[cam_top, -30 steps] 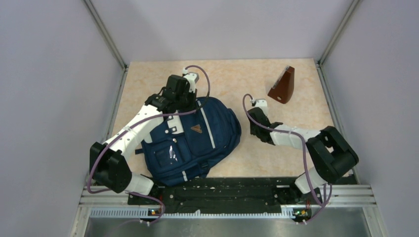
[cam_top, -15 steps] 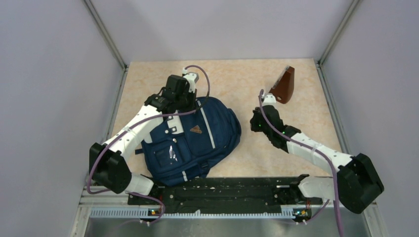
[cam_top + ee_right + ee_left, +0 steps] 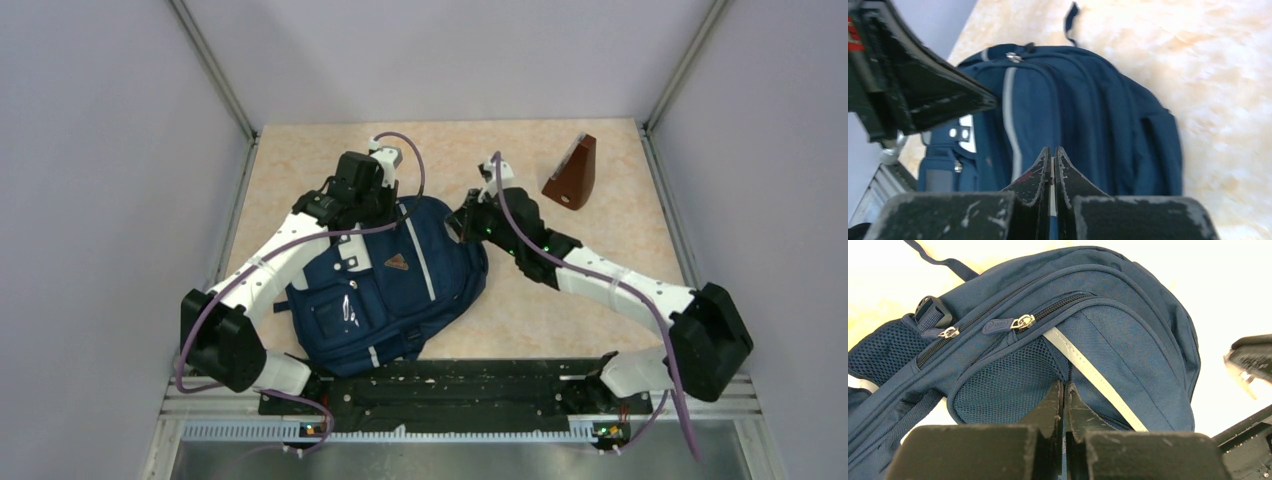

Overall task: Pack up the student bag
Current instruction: Place the personal item in the student bag.

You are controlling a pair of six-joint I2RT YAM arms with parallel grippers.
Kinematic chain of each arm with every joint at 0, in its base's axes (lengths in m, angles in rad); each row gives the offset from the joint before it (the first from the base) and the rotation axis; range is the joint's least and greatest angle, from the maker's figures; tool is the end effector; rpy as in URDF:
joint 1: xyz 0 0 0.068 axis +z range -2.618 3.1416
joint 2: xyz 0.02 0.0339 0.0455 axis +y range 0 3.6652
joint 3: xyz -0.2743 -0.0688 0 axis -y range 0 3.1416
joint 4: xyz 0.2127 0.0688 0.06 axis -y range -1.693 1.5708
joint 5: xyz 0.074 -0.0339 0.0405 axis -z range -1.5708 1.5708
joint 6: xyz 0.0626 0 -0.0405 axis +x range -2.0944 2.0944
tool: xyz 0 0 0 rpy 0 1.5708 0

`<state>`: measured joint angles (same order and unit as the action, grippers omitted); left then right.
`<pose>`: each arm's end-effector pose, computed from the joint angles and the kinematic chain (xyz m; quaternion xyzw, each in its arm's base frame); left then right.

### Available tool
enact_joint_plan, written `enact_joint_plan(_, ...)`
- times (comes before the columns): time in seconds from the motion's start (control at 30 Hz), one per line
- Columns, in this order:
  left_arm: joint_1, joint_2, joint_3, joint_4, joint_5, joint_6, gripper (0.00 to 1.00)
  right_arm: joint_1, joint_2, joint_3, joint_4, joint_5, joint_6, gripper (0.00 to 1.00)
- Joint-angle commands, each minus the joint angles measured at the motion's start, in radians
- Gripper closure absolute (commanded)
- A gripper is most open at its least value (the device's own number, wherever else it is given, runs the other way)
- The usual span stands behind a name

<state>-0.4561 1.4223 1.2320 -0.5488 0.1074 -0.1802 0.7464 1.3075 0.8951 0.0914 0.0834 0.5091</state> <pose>0.2667 -0.1383 0.3117 0.1471 0.9018 -0.1728 0.3678 0.2215 0.1978 0.3050 -0.0717 0.8075 0.3159 0.4929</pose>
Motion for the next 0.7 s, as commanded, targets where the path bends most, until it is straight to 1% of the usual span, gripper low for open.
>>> enact_joint_plan(0.0, 0.009, -0.059, 0.016, 0.052, -0.006, 0.008, 1.00, 0.048, 0.093, 0.125, 0.105, -0.068, 0.003, 1.00)
enact_joint_plan(0.23, 0.009, -0.056, 0.016, 0.051, 0.001, 0.007, 1.00, 0.062, 0.231, 0.210, 0.167, -0.117, 0.013, 1.00)
enact_joint_plan(0.67, 0.009, -0.056, 0.016, 0.052, 0.005, 0.004, 1.00, 0.091, 0.344, 0.236, 0.228, -0.104, 0.043, 1.00)
